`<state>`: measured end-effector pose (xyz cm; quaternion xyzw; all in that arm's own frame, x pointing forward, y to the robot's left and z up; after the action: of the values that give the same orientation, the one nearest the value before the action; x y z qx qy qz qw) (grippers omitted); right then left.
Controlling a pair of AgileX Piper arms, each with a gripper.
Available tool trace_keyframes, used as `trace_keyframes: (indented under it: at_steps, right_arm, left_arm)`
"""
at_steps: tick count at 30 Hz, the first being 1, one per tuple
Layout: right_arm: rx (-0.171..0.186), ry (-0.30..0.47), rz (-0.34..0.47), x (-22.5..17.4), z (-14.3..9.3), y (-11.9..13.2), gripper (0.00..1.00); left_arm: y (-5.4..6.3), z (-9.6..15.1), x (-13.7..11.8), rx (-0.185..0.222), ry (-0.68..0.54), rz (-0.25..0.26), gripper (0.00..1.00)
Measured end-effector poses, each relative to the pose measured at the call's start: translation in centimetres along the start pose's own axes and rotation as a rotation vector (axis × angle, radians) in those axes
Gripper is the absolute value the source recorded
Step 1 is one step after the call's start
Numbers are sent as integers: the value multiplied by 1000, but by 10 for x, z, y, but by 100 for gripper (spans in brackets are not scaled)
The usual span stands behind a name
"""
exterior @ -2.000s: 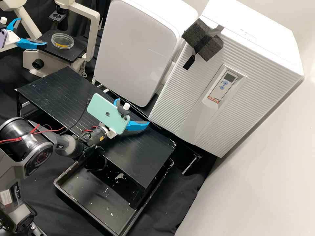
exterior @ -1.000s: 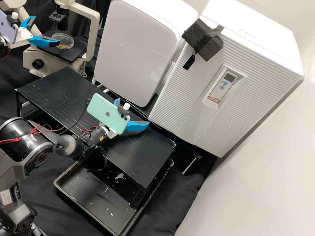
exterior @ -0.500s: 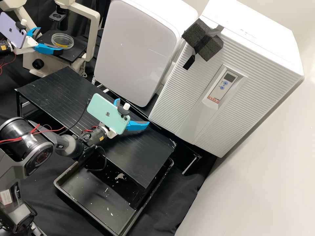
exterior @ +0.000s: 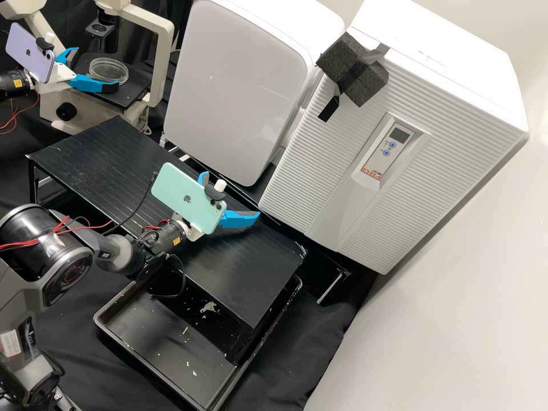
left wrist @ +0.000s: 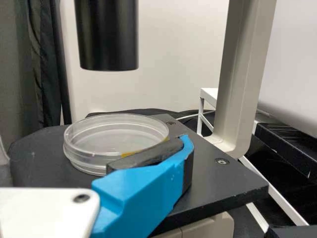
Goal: Place the petri dish on the bench
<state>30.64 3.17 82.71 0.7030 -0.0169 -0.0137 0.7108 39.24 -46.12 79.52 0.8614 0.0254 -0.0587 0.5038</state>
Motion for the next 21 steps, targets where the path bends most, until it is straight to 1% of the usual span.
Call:
trace_keyframes:
  at_steps: [8, 21]
  right_arm:
    - [0, 0, 0, 0, 0, 0, 100]
    - [0, 0, 0, 0, 0, 0, 100]
  left_arm:
    - [2, 4, 7, 2, -10, 6, 100]
    - [-1, 9, 18, 3, -27, 10, 100]
